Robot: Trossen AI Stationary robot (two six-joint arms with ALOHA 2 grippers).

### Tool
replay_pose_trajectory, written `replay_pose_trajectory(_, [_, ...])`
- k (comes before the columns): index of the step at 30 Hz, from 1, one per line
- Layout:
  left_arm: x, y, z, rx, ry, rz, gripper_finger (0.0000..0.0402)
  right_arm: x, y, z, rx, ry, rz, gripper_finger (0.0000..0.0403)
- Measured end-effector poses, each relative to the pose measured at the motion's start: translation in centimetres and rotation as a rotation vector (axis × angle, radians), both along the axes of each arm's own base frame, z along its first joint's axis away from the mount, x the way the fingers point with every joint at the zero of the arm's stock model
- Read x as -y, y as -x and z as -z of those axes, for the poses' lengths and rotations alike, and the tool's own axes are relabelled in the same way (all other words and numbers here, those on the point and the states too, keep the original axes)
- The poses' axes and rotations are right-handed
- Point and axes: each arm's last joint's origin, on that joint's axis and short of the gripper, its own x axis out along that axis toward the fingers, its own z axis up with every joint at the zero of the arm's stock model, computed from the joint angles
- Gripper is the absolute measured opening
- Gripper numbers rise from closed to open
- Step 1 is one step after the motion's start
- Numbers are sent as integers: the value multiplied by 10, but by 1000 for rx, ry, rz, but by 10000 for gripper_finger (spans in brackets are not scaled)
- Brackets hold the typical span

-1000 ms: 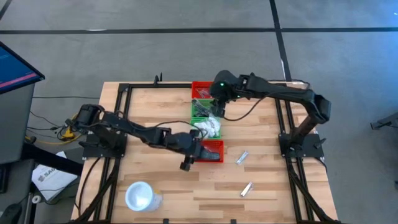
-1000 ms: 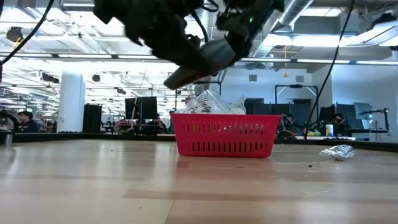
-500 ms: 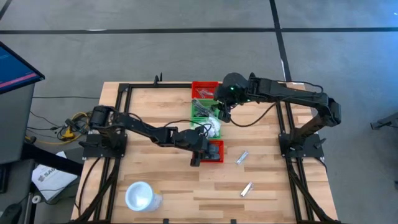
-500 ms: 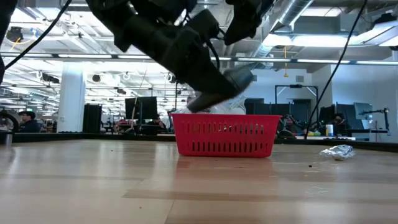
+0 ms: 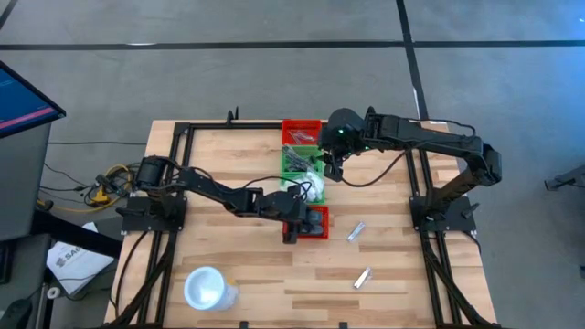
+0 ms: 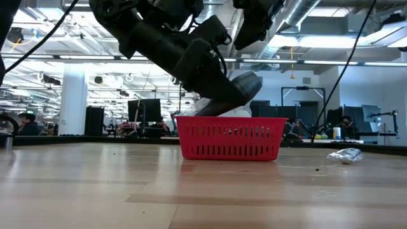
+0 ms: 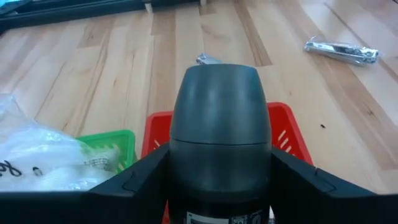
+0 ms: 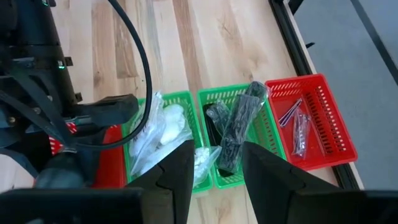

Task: Pick & Place Travel size toiletries
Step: Put the gray deodorant into the bottom red bin, then put the silver nail cutter into the top red bin

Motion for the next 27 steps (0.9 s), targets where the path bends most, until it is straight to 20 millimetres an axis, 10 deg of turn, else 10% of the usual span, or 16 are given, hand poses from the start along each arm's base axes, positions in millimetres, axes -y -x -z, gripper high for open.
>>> replay_pose_trajectory(27, [5,8,-22,27,18,7,246,-28,15,32,-273,-115,4,124])
